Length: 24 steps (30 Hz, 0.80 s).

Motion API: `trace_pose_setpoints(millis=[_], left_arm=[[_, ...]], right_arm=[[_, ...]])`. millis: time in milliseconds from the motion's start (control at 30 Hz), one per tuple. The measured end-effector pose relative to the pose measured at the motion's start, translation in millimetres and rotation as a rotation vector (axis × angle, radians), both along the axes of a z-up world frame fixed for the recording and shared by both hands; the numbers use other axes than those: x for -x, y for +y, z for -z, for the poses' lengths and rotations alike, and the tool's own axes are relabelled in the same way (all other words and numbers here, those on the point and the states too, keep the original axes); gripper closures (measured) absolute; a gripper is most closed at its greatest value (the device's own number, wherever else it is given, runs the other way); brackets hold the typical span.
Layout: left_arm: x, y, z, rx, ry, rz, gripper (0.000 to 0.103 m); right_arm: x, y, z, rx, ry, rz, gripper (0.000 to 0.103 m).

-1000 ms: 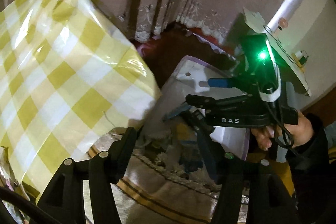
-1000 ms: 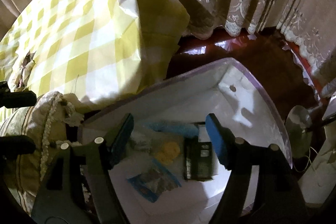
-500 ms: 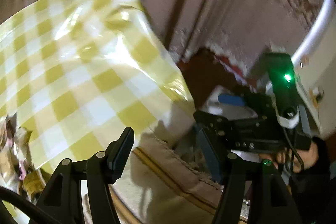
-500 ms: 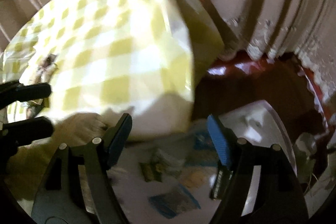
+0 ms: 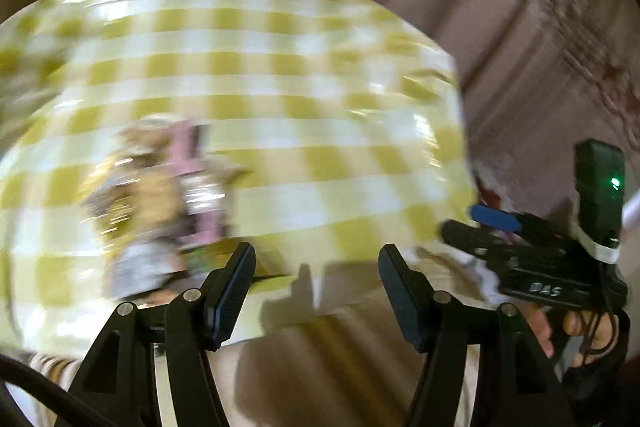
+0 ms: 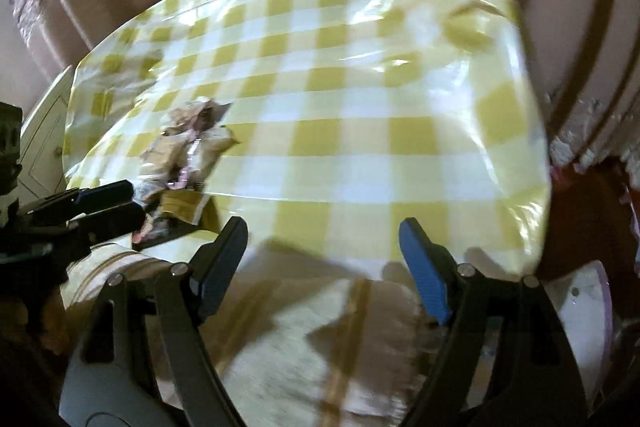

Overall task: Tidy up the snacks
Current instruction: 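Move both tools back over the snack pile on the table, then grasp the yellow-brown packet with the right tool while the left tool grasps the clear cookie bag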

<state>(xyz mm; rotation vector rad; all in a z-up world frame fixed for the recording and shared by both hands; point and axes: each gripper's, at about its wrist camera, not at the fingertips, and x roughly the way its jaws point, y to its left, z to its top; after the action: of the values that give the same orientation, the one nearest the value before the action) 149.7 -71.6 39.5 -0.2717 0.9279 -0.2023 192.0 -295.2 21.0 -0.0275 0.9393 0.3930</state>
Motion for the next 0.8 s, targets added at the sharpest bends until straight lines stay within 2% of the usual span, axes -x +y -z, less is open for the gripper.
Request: trace_pose_setpoints(millis=[300,433,533,700,800], left_arm=[[27.8,89.9,15.1,0.052,0.008,-0.208,0.038],[33.1,109.6,21.5,0.079,0.024,-0.268,0.038],[36.4,120.7,27.2,0.107,0.041,-0.303,0.038],[34.6,126.4,33.3,0.131,0.052,-0.316,0.038],[31.4,128.6,35.2,0.14,0.053,-0.32,0.038]], right_arm=[[-4.6,57.3,1.6,0.036,0.035,-0.042,0.022],[-7.3,85.4,8.0,0.058,0.062,-0.055,0.02],[-9.1,111.1,12.8,0.057,0.084,-0.105,0.02],[-6.3,150.0,23.2,0.11,0.092,-0.215,0.02],[-9.4,165.0,31.0,0.109,0.114,-0.238,0.02]])
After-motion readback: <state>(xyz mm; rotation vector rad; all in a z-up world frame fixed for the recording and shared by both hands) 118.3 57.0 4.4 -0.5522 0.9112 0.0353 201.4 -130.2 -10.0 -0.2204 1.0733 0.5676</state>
